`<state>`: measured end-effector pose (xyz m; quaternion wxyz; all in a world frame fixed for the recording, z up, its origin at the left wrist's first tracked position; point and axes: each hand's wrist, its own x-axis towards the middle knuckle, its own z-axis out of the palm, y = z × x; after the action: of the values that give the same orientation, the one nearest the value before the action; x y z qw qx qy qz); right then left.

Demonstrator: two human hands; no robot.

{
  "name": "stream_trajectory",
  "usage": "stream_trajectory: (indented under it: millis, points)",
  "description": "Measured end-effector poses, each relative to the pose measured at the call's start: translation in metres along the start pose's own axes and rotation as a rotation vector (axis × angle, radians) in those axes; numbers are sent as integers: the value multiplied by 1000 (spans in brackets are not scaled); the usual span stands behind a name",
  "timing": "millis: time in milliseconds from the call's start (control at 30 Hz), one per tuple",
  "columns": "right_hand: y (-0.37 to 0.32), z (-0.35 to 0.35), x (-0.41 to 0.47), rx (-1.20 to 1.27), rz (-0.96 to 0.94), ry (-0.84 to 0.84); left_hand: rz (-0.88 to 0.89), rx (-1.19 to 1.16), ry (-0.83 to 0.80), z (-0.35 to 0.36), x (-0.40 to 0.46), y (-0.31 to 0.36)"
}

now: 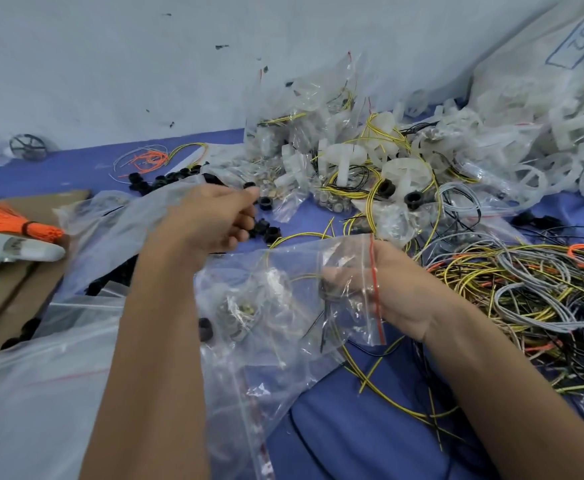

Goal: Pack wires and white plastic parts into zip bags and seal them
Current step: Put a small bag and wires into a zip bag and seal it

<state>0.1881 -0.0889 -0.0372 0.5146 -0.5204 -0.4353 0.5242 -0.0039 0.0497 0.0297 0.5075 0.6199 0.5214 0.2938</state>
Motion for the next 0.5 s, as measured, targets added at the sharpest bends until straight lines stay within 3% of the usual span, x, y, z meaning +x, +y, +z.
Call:
stream_trajectory:
  millis: [167, 233, 333, 433, 500]
  points:
    - [3, 9, 1, -145, -127, 13, 118, 316, -289, 62, -13, 21]
    - [8, 12, 3, -182, -208, 80, 186, 508, -336, 82, -18, 23]
    - [9, 20, 7, -72, -187, 141, 263, 750, -316, 96, -22, 23]
    - [10, 20, 16, -86, -141, 138, 225, 661, -373, 93, -21, 23]
    - [6, 18, 20, 239, -39, 123, 192, 545, -413, 88, -21, 22]
